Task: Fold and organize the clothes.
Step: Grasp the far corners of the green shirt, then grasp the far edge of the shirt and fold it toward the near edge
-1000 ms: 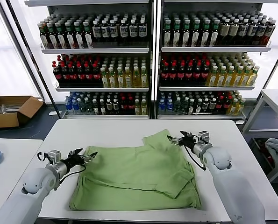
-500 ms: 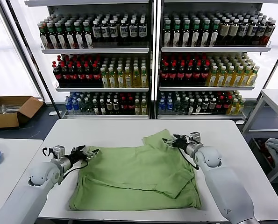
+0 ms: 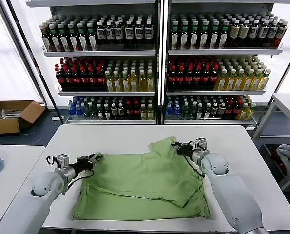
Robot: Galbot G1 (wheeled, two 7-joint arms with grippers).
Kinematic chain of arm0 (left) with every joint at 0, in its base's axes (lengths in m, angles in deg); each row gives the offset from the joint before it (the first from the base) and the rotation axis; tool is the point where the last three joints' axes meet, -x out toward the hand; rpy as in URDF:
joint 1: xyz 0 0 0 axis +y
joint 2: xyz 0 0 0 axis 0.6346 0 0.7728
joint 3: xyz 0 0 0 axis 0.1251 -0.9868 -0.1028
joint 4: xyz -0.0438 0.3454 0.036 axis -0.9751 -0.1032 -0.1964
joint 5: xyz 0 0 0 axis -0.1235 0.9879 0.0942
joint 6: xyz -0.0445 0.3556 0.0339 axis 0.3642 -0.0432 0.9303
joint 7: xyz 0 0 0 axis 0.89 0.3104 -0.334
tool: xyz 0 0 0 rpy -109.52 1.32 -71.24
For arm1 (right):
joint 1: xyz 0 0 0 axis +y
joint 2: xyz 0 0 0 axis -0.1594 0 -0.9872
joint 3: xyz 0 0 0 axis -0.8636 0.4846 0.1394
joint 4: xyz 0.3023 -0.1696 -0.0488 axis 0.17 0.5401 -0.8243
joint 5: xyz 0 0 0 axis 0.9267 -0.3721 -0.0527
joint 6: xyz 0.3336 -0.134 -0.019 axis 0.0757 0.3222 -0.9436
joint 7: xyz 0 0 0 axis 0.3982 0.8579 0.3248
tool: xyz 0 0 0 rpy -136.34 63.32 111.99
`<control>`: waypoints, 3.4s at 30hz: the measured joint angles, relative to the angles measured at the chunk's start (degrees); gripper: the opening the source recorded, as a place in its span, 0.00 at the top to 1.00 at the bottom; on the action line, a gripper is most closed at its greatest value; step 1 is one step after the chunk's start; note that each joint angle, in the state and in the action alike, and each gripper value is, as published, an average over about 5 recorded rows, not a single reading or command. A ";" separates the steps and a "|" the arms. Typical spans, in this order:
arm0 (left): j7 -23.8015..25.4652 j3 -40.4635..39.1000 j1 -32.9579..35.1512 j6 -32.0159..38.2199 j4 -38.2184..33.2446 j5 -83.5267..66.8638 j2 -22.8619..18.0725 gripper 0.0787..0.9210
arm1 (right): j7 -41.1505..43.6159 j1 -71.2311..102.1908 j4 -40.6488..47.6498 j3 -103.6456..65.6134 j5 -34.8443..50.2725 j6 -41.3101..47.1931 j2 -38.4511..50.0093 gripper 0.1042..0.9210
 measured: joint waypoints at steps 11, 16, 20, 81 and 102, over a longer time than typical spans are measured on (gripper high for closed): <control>-2.00 1.85 2.16 1.59 -5.38 -0.04 0.82 0.98 | -2.63 4.92 -12.04 -3.34 4.80 0.92 2.28 1.00; -3.08 3.67 4.40 2.32 -9.66 -0.02 1.30 0.98 | -3.88 8.84 -18.55 -5.52 6.68 0.93 3.22 1.00; -3.91 5.90 7.27 2.75 -13.79 0.37 1.84 0.98 | -4.84 12.97 -23.78 -7.80 7.87 1.05 3.55 1.00; -3.94 15.70 27.13 4.44 -29.80 6.09 -1.34 0.98 | -11.59 2.78 -2.47 -0.95 0.95 1.77 -4.56 0.78; -4.04 16.25 25.90 4.67 -29.01 6.33 -1.24 0.98 | -11.59 7.20 -10.78 -3.27 5.24 0.34 -0.74 0.98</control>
